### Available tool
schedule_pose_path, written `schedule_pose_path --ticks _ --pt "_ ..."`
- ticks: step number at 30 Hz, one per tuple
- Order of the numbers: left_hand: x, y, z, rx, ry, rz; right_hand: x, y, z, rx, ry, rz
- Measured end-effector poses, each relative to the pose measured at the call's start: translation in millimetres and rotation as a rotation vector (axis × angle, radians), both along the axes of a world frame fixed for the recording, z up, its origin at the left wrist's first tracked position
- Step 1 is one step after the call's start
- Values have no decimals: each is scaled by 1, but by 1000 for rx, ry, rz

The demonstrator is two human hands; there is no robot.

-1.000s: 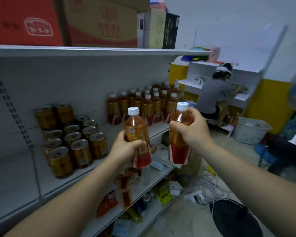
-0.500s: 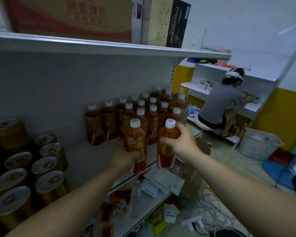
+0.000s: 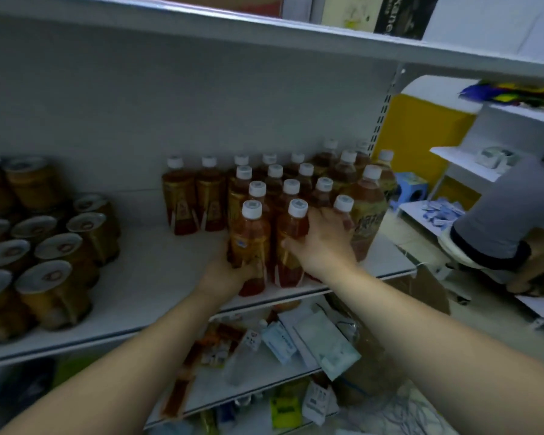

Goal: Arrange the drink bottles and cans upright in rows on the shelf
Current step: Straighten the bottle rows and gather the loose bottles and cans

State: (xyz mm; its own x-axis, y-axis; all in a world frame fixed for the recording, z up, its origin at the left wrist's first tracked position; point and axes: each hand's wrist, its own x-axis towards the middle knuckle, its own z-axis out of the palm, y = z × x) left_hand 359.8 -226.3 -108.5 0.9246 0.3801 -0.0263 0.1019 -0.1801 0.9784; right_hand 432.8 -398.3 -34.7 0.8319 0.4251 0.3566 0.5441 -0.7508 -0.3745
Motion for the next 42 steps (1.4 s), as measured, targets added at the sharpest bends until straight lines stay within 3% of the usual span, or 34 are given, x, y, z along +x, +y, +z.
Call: schedule_pose_path --ticks 4,7,11,15,19,24,30,34,38,42 --pt "-2 -13 -3 24 10 71 3 -11 -1 -163 -132 36" --pt "-1 -24 -3 50 12 76 15 -28 10 -106 -229 118" --pt "9 -35 -2 97 23 134 56 -46 28 -182 -49 73" --pt "15 -46 -6 152 24 253 73 -50 24 -274 128 177" --pt "21 -58 -10 186 9 358 79 -51 22 -340 22 250" --pt "29 -70 -11 170 -85 430 95 -61 27 -410 76 314" --pt "20 -47 -4 77 -28 233 92 -63 22 -340 -10 268" --pt "22 -35 11 28 -10 156 93 -65 29 -402 23 282" --pt "20 -47 5 105 -9 197 86 -58 25 -330 21 224" --pt "15 -49 15 74 7 163 80 -54 28 -392 3 200"
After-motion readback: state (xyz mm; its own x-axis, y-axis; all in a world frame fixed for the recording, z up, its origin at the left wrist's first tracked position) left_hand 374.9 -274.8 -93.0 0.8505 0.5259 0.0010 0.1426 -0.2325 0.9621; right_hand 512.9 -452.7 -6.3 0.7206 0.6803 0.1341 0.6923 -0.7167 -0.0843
